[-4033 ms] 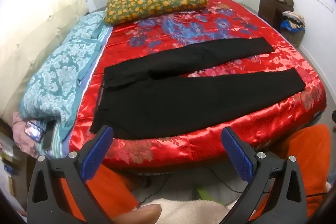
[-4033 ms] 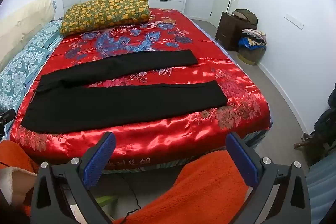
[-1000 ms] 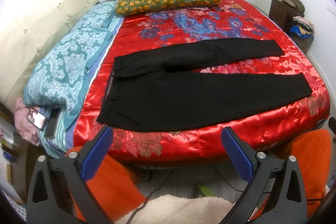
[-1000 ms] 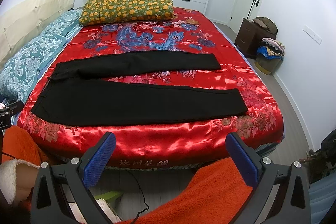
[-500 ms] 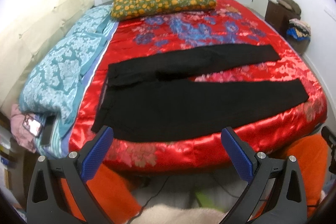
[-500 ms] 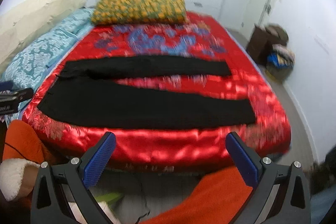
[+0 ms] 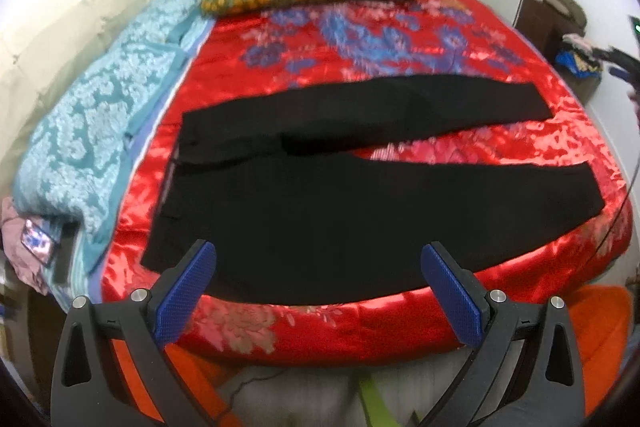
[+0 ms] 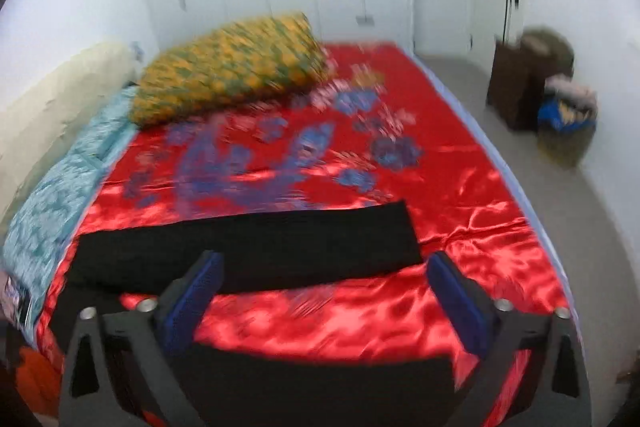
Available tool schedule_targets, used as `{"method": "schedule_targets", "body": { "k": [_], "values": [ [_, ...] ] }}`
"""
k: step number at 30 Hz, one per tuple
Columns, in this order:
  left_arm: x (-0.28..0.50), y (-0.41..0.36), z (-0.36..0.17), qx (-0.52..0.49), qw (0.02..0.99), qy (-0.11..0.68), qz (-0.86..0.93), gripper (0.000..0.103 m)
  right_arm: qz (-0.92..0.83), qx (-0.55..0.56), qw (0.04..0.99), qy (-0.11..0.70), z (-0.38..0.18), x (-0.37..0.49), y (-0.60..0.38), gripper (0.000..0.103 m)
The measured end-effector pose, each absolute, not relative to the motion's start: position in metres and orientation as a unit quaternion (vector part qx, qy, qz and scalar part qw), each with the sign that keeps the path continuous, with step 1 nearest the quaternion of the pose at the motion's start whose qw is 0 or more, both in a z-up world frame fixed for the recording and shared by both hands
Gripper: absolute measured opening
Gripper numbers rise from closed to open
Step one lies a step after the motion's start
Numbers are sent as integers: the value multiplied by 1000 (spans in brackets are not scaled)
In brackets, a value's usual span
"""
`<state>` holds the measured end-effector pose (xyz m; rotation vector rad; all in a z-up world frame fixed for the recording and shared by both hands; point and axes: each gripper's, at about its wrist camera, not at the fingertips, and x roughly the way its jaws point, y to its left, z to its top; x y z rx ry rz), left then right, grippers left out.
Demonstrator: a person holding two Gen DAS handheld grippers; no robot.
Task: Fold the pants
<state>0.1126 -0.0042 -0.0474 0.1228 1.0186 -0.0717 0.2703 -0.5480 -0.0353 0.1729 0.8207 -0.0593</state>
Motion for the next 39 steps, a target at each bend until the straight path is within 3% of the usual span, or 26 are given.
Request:
{"method": "schedule_targets", "body": {
  "k": [2,5,15,18,19,27,33,34,36,37,38,39],
  "values": [
    [126,-12,-63,59,860,507,-24,102,-16,80,889,450,-73,329,-583,80],
    [140,-21,-78,59,848,526,-15,102,-30,66,852,519,-130,403,-622,70],
    [163,-47,-125,94,811,578,-13,102,-29,67,800,596,-247,504,-651,62],
    [166,-48,-132,88,806,585,-16,102,-38,33,797,603,-253,510,-647,12],
    [167,-48,-134,86,804,588,-17,102,-42,23,799,600,-250,512,-645,4],
    [170,-49,-141,77,805,589,-15,102,-82,-89,879,462,-176,548,-606,3],
    [171,-49,-148,82,798,598,-14,102,-127,-65,860,489,-224,560,-609,5],
    [172,-49,-150,87,797,598,-13,102,-136,-52,857,495,-234,559,-611,13],
    [174,-47,-152,96,798,594,-12,102,-155,-33,850,502,-241,552,-618,49],
    [177,-45,-152,101,803,587,-11,102,-163,-24,852,497,-240,548,-620,74],
    [183,-40,-150,109,814,571,-8,102,-170,-20,858,484,-231,537,-620,83],
    [189,-36,-148,114,823,557,-3,102,-173,-20,862,476,-226,533,-618,83]
  ]
}}
